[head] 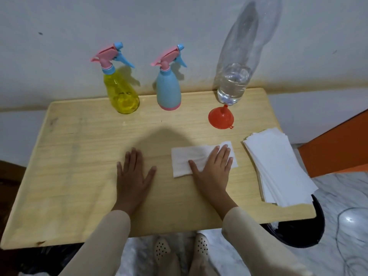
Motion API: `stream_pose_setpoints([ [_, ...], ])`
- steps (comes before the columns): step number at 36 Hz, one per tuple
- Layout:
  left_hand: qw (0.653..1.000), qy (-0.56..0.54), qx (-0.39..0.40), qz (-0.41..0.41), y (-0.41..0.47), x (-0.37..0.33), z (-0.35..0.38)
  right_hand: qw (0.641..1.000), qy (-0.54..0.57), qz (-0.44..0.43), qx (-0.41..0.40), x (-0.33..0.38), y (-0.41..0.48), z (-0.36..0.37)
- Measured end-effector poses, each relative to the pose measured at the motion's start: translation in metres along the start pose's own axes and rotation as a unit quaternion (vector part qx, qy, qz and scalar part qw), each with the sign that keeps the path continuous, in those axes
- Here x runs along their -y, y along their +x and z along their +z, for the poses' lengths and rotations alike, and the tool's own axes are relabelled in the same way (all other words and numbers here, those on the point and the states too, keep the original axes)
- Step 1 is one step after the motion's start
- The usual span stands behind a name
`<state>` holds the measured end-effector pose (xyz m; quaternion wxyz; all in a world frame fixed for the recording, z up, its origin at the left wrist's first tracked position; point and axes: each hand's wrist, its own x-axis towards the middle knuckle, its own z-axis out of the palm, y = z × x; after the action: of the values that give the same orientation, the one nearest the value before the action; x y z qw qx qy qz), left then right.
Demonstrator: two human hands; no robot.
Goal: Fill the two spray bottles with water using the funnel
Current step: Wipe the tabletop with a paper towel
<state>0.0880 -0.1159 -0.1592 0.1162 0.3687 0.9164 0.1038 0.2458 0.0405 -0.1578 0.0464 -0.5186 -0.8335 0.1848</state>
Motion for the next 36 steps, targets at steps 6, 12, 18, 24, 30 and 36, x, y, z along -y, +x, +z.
stream_pose_setpoints([
  [6, 1.000, 0.016, -0.009, 0.000, 0.001, 0.002, 0.002, 0.999, -0.024, -0.007, 0.022, 0.016, 0.019, 0.003],
  [12, 1.000, 0.009, -0.015, 0.003, 0.001, 0.003, 0.002, 0.997, -0.009, -0.063, 0.045, 0.025, 0.037, -0.001],
  [18, 1.000, 0.000, -0.020, 0.005, 0.001, 0.004, 0.003, 0.999, -0.024, 0.021, 0.015, 0.020, 0.021, 0.001],
  [24, 1.000, -0.006, -0.028, 0.005, 0.000, 0.004, 0.001, 0.996, -0.005, 0.088, 0.010, 0.032, 0.029, 0.003],
  [30, 0.999, -0.014, -0.029, 0.004, 0.000, 0.004, 0.000, 0.996, -0.008, 0.085, 0.013, 0.041, 0.052, 0.002],
  [36, 0.999, -0.022, -0.032, 0.007, 0.000, 0.003, 0.000, 0.998, -0.026, 0.059, 0.019, 0.048, 0.070, 0.003],
])
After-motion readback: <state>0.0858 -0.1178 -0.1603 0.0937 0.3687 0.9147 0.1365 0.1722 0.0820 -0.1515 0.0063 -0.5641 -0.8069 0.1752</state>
